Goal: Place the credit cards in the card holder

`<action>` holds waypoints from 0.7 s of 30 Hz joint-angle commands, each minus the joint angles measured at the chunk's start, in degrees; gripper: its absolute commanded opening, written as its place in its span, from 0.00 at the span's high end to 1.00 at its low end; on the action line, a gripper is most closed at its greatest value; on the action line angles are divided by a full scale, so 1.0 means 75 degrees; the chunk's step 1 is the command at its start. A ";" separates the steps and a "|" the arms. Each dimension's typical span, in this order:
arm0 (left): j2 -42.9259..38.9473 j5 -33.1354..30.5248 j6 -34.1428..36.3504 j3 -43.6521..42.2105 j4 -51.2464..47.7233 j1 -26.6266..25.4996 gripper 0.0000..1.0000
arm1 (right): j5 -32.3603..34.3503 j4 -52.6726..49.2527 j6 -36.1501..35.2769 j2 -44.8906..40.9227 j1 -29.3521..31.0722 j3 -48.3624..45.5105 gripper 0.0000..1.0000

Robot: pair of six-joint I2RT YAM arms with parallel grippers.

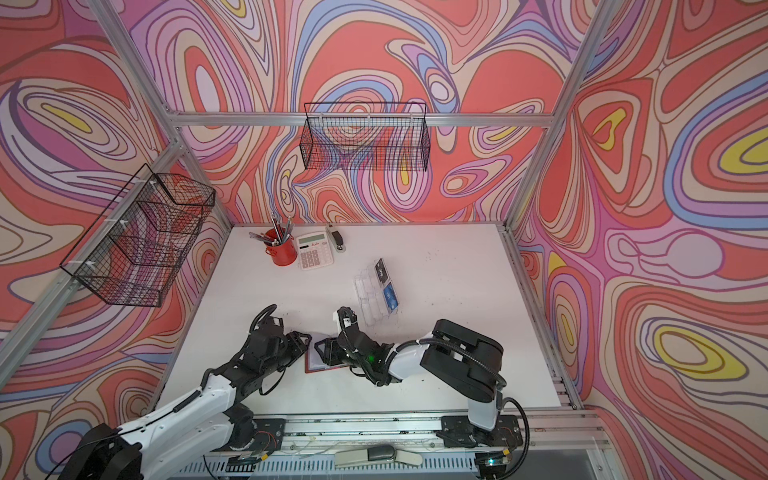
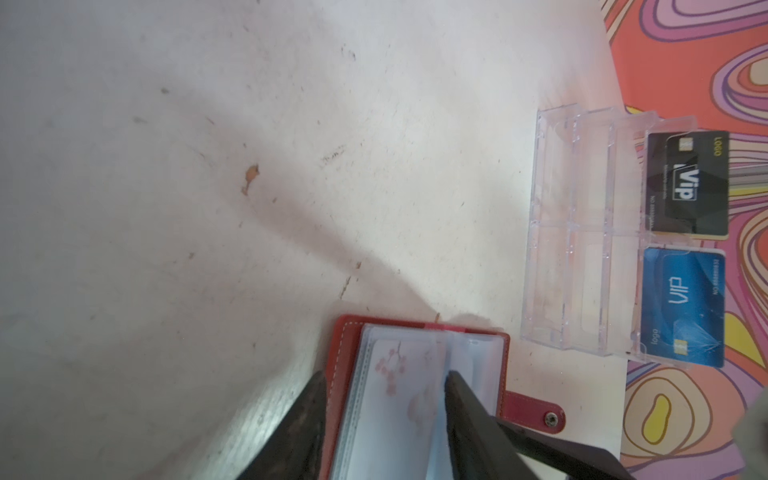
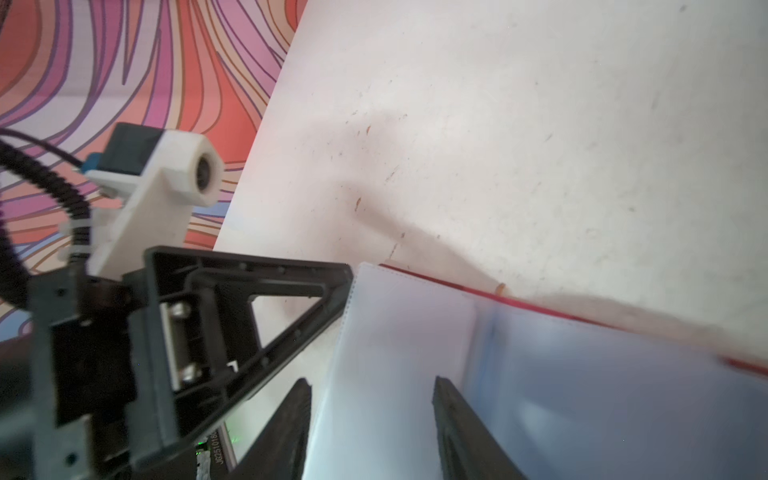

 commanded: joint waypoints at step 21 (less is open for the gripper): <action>-0.1325 0.0011 0.0312 -0.0853 0.0718 -0.0006 0.48 | 0.2503 -0.5186 -0.0804 -0.3110 -0.0457 0.0811 0.57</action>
